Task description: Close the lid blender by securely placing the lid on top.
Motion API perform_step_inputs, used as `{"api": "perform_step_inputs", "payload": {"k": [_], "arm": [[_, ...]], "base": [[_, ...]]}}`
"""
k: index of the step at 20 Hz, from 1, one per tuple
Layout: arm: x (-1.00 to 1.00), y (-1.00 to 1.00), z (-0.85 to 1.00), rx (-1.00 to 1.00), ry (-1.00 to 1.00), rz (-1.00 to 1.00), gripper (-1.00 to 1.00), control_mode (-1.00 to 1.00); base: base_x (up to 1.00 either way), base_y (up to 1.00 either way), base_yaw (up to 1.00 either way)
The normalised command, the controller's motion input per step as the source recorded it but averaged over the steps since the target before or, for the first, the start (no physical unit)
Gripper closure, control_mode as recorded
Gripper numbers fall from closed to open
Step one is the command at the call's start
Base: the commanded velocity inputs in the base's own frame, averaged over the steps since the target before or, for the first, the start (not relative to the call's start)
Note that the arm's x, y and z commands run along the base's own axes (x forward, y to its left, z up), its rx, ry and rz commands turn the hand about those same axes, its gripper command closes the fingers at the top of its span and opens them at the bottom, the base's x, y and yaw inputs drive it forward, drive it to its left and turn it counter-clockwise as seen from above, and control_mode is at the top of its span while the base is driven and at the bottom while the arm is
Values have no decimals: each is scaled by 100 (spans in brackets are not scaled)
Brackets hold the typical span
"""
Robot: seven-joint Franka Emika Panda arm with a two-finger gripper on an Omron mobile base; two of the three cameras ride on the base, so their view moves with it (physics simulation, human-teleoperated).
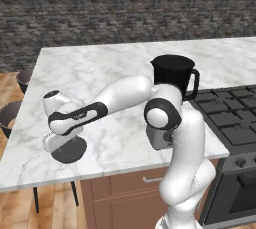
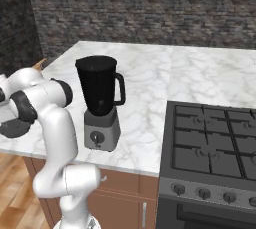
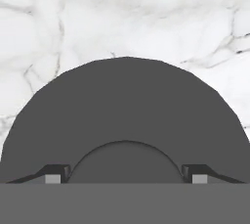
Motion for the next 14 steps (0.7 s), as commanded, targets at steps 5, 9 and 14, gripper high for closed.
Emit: {"api": "perform_step_inputs", "payload": {"k": [5, 9, 14], "arm": [[-25, -22, 100, 0, -17, -6, 100, -100], [-19, -32, 100, 0, -25, -5, 100, -100], [-20, -41, 98, 3, -26, -6, 100, -100]], "base": [[0, 0, 0], [0, 0, 0], [0, 0, 0]]}}
